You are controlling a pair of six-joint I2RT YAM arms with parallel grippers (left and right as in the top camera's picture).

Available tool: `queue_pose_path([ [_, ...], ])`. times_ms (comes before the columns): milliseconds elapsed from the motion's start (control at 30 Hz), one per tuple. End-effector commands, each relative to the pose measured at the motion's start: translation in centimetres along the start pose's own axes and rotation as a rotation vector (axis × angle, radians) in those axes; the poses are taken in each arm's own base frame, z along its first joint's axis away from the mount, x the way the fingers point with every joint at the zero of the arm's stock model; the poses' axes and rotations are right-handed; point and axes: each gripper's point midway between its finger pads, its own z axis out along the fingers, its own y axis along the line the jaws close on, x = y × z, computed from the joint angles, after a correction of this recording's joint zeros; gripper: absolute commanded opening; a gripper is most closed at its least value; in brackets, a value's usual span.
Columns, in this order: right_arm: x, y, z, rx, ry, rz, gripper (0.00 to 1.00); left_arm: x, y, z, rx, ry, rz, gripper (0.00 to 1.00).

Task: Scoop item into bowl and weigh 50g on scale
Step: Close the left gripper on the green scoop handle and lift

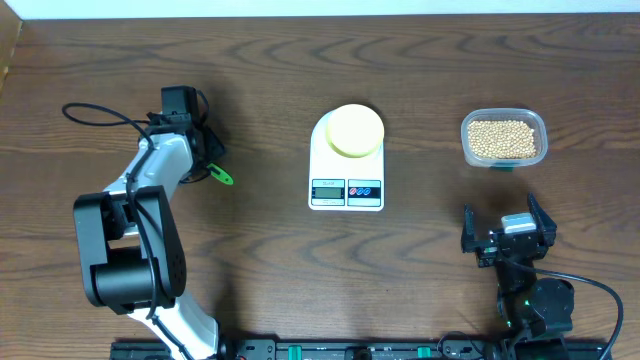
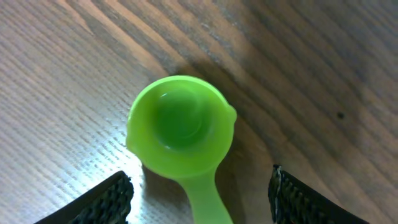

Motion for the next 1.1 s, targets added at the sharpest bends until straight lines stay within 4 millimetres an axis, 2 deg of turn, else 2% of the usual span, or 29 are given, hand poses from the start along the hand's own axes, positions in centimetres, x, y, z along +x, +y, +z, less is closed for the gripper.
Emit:
queue_pose_path([
  [0, 0.2, -0.3, 0.0, 0.014, 0.008, -0.006, 0.99, 0.2, 0.4, 0.2, -0.013, -0.004, -0.028, 0.69],
  [100, 0.2, -0.3, 0.0, 0.014, 0.008, -0.006, 0.99, 0.3, 0.4, 0.2, -0.014, -0.003, -0.028, 0.68],
  [300, 0.2, -0.3, 0.0, 0.014, 0.008, -0.006, 0.99, 0.8, 0.5, 0.7, -0.012, -0.005, -0.029, 0.56],
  [467, 0.2, -0.3, 0.0, 0.014, 0.008, -0.006, 0.99, 1.0, 0.6, 1.1, -0.003, -0.019, -0.032, 0.51],
  [800, 0.2, -0.3, 0.0, 0.014, 0.008, -0.006, 0.99, 0.2, 0.0, 1.2, 0.023, -0.060, -0.040, 0.50],
  [900, 0.2, -0.3, 0.0, 0.014, 0.008, -0.006, 0.99, 0.4, 0.1, 1.2, 0.019, -0.051, -0.038, 0.43],
  [1067, 0.2, -0.3, 0.0, 0.014, 0.008, -0.006, 0.99, 0.9, 0.2, 1.4, 0.014, -0.042, -0.034, 0.41],
])
